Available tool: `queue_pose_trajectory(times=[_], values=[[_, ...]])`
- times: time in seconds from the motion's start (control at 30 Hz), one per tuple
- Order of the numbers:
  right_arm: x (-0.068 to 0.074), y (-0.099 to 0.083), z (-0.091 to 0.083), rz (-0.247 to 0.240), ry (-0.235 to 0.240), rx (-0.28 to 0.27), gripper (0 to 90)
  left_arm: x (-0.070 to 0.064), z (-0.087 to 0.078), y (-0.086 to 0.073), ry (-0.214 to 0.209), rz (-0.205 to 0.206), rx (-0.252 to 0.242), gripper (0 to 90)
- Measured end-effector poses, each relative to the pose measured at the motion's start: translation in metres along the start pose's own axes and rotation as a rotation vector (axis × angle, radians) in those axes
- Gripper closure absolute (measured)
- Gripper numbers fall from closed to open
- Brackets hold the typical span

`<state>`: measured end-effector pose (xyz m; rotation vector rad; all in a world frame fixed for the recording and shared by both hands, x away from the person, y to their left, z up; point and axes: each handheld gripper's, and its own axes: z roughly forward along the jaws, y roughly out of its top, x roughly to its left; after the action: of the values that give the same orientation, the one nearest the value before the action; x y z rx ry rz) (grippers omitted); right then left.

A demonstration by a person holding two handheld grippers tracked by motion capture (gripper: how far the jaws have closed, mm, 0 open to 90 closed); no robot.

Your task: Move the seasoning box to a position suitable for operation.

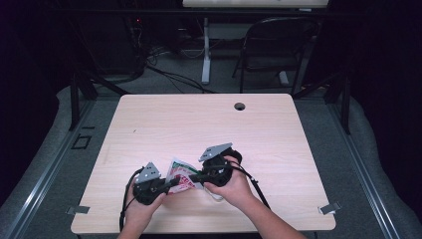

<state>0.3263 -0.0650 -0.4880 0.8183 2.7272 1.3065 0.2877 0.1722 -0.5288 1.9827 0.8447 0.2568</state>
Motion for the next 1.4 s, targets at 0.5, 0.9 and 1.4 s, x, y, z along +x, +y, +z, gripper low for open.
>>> queue_pose_trajectory(times=[0.5,0.9,1.4], values=[[-0.003,0.002,0.000,-0.006,0.021,0.013,90.0,-0.002,-0.002,-0.010,-0.005,0.048,-0.009,67.3],[-0.001,0.005,-0.001,-0.044,0.029,0.012,90.0,0.007,0.003,-0.027,0.066,0.102,0.028,47.6],[-0.002,0.009,0.000,-0.044,0.032,0.020,90.0,0.018,0.009,-0.035,0.028,0.037,0.032,32.3]])
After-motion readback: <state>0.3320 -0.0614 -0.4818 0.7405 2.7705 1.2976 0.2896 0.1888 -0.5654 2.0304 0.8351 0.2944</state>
